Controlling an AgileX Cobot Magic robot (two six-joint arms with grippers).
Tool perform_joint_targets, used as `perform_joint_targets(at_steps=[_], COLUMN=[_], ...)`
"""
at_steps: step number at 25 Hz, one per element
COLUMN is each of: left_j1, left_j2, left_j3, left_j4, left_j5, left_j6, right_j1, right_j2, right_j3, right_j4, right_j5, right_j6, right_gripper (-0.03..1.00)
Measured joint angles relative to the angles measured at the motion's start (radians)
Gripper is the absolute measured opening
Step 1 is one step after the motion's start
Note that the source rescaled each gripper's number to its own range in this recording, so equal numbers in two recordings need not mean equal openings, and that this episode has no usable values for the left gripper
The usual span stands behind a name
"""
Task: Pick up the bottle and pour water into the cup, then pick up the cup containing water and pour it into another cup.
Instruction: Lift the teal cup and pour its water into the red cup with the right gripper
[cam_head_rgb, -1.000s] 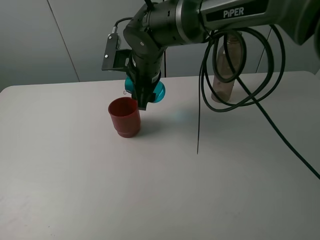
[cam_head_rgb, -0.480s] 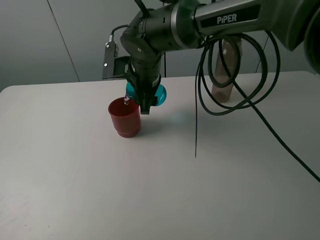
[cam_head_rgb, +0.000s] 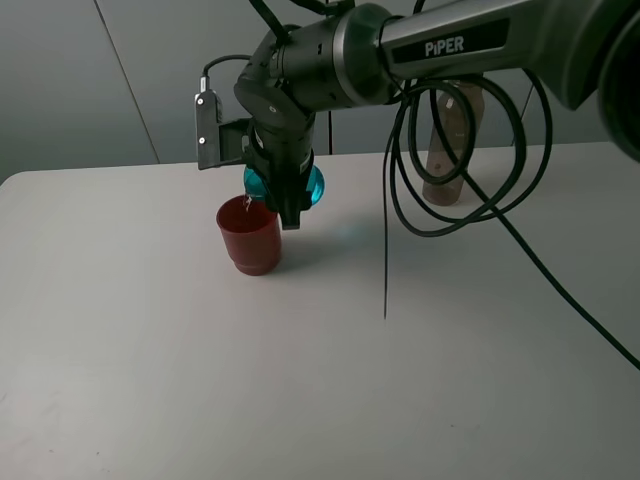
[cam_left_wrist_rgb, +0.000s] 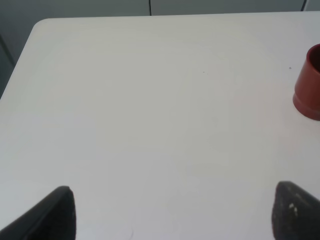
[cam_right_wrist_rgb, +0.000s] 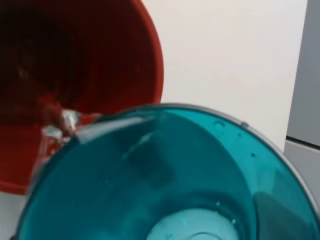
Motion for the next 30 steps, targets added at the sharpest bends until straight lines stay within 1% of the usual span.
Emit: perform_joint_targets(at_steps=[5,14,17,23,30], left_j1=[0.0,0.0,0.0,0.0,0.0], left_j2=[0.0,0.0,0.0,0.0,0.0], left_j3=[0.0,0.0,0.0,0.0,0.0], left_j4=[0.0,0.0,0.0,0.0,0.0], left_j5=[0.0,0.0,0.0,0.0,0.0], left_j6=[0.0,0.0,0.0,0.0,0.0], right_j1=[0.0,0.0,0.0,0.004,0.004], right_j2=[0.0,0.0,0.0,0.0,0.0], right_j3=[0.0,0.0,0.0,0.0,0.0], right_j4=[-0.037,-0.046,-0.065,-0.092,-0.094], right_j5=[-0.016,-0.032,-0.046,-0.047,-0.049], right_j6=[-0.021,-0.038,-0.039,-0.05,-0.081], right_gripper=[0.1,0.1,0.1,0.1,0.1])
